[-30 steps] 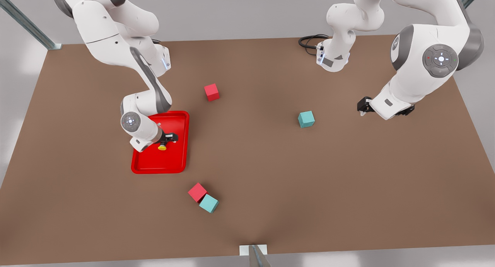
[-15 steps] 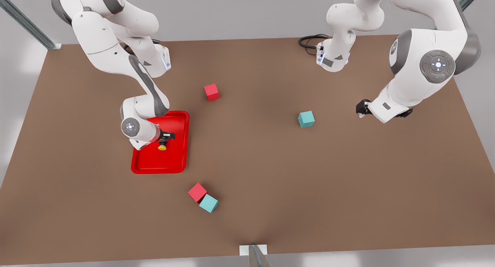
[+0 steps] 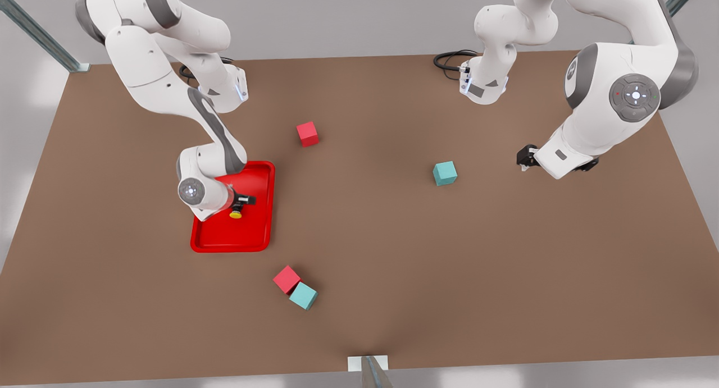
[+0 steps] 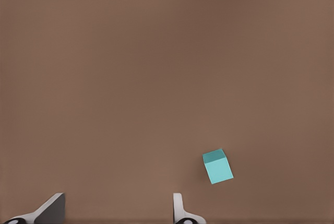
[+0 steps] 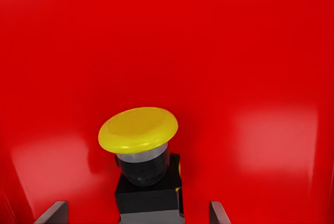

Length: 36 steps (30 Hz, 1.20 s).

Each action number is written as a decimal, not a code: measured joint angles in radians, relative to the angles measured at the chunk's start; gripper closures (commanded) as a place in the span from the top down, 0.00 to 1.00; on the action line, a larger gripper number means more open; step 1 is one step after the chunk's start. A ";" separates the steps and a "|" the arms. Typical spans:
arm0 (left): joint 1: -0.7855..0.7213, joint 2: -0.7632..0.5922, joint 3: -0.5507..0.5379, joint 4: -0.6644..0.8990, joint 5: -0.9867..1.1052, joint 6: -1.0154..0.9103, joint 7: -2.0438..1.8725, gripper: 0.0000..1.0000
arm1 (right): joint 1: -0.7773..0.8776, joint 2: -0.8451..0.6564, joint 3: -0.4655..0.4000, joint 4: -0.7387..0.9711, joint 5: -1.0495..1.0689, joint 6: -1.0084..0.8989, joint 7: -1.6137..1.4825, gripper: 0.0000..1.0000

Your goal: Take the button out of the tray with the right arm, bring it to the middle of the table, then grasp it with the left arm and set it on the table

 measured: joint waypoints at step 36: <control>0.000 0.012 0.000 0.000 0.000 0.001 -0.001 1.00 | -0.013 -0.059 0.072 0.157 0.005 -0.116 -0.027 0.44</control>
